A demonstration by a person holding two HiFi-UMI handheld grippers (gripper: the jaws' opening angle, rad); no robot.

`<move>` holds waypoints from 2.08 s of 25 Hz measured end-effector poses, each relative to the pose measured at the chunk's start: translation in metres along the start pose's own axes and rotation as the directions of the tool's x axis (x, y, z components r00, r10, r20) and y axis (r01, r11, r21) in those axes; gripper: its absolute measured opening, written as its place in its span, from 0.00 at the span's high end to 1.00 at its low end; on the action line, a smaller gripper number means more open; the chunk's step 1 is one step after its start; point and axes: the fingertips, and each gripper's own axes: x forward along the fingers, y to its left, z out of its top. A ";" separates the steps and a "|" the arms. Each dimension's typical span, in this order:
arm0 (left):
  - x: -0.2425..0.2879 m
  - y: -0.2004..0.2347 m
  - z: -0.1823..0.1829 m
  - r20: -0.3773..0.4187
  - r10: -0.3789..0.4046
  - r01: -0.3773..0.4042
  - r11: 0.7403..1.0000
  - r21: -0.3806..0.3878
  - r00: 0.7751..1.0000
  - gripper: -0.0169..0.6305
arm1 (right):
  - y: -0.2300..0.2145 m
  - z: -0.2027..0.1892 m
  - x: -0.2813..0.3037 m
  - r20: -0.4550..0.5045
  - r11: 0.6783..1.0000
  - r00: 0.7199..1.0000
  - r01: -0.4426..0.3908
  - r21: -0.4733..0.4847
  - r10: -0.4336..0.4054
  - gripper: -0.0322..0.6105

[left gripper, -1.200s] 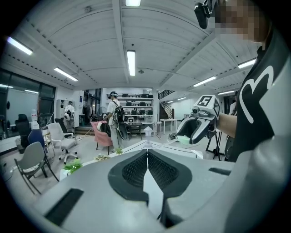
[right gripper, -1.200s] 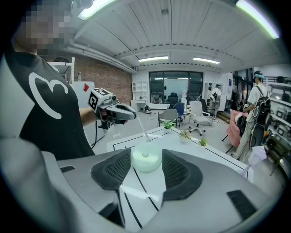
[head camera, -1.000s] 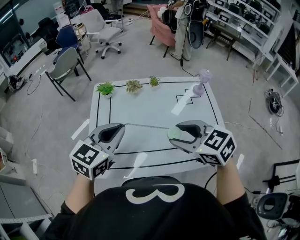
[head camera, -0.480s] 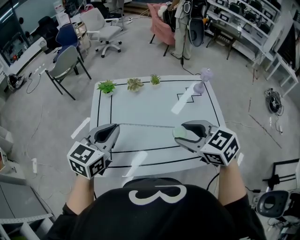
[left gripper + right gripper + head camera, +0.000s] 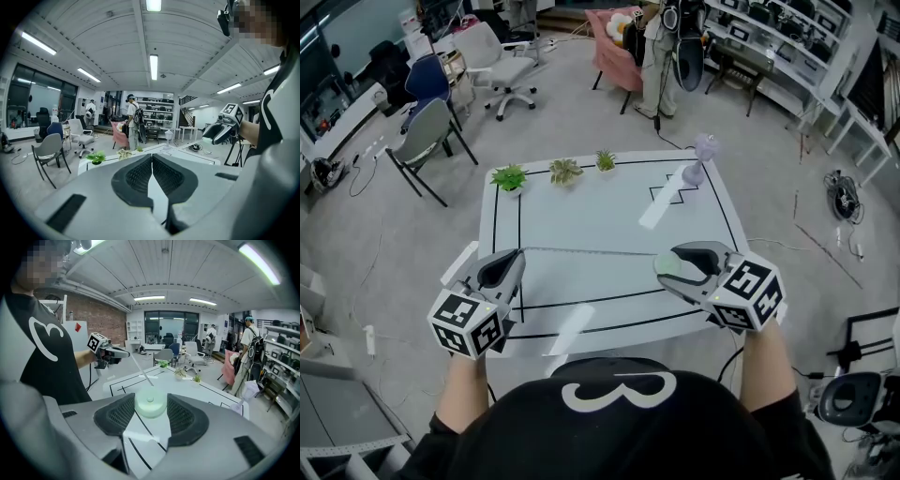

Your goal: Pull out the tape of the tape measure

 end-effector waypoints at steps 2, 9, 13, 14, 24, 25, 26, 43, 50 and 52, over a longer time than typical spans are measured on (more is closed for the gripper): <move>0.001 0.003 -0.002 -0.001 0.008 -0.008 1.000 -0.003 1.000 0.95 | -0.002 -0.002 -0.001 0.000 1.000 1.000 0.006 0.005 -0.006 0.61; 0.000 0.008 0.001 0.006 0.016 -0.016 1.000 0.001 1.000 0.95 | -0.005 -0.006 -0.006 0.003 1.000 1.000 0.014 0.015 -0.014 0.61; -0.003 0.020 0.003 0.008 0.054 -0.054 0.999 -0.007 0.999 0.95 | -0.010 -0.008 -0.009 0.003 0.999 1.000 0.029 0.022 -0.029 0.61; -0.004 0.022 0.004 0.007 0.058 -0.058 0.998 -0.009 0.998 0.95 | -0.011 -0.008 -0.010 0.004 0.999 1.000 0.030 0.023 -0.030 0.61; 0.007 0.011 0.003 -0.011 0.031 -0.031 0.999 0.010 0.999 0.95 | -0.014 -0.010 -0.002 0.002 1.000 1.000 0.008 0.019 -0.008 0.61; 0.008 0.010 0.003 -0.013 0.030 -0.030 1.000 0.010 0.999 0.95 | -0.014 -0.010 -0.001 0.002 1.000 1.000 0.007 0.020 -0.007 0.61; 0.009 0.009 0.003 -0.016 0.030 -0.030 1.000 0.011 0.999 0.95 | -0.015 -0.010 0.000 0.001 1.000 1.000 0.006 0.021 -0.006 0.61; 0.045 0.010 -0.041 -0.161 0.046 -0.052 0.998 -0.036 0.986 0.95 | -0.049 -0.055 0.036 -0.095 0.996 0.995 -0.031 0.079 0.039 0.61; 0.068 0.004 -0.081 -0.265 0.040 -0.058 0.996 -0.062 0.963 0.95 | -0.070 -0.097 0.061 -0.149 0.987 0.985 -0.060 0.150 0.083 0.61; 0.076 0.003 -0.092 -0.290 0.038 -0.063 0.995 -0.076 0.956 0.95 | -0.077 -0.106 0.067 -0.151 0.984 0.985 -0.059 0.169 0.085 0.61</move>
